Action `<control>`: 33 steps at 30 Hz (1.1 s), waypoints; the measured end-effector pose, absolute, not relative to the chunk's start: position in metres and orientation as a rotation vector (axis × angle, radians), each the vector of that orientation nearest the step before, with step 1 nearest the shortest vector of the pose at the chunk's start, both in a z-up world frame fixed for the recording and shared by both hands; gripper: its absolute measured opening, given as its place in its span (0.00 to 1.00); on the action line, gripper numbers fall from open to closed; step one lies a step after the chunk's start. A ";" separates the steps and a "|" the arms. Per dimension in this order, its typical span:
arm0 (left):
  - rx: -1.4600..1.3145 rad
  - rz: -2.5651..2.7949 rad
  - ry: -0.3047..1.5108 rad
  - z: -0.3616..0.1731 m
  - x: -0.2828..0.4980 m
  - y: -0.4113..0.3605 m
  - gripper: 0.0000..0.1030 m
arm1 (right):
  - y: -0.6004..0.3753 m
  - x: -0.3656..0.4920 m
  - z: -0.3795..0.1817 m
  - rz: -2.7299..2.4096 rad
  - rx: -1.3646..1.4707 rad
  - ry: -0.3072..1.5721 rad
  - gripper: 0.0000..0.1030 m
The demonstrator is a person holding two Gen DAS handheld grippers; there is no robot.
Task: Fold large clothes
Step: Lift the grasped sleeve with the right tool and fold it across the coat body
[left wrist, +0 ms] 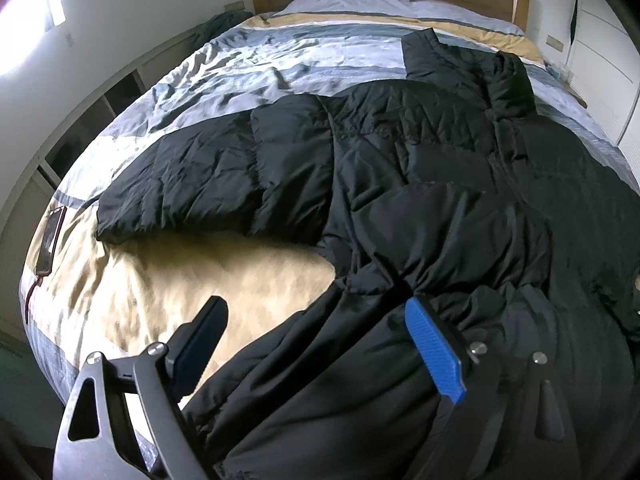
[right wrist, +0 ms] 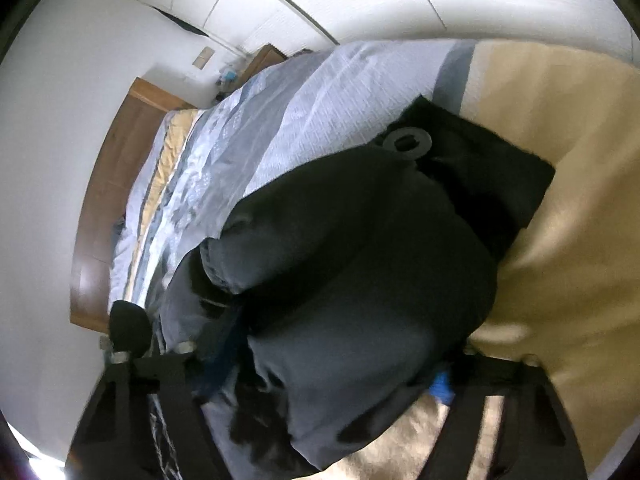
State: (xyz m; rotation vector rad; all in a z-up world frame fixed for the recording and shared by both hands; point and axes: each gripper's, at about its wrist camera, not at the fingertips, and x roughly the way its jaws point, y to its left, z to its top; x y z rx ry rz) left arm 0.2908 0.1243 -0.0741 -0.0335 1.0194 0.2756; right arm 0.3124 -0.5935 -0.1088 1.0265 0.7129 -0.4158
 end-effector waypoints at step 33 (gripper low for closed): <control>-0.118 0.311 0.919 -0.022 0.234 0.173 0.88 | -0.397 0.350 0.091 0.034 0.473 0.554 0.11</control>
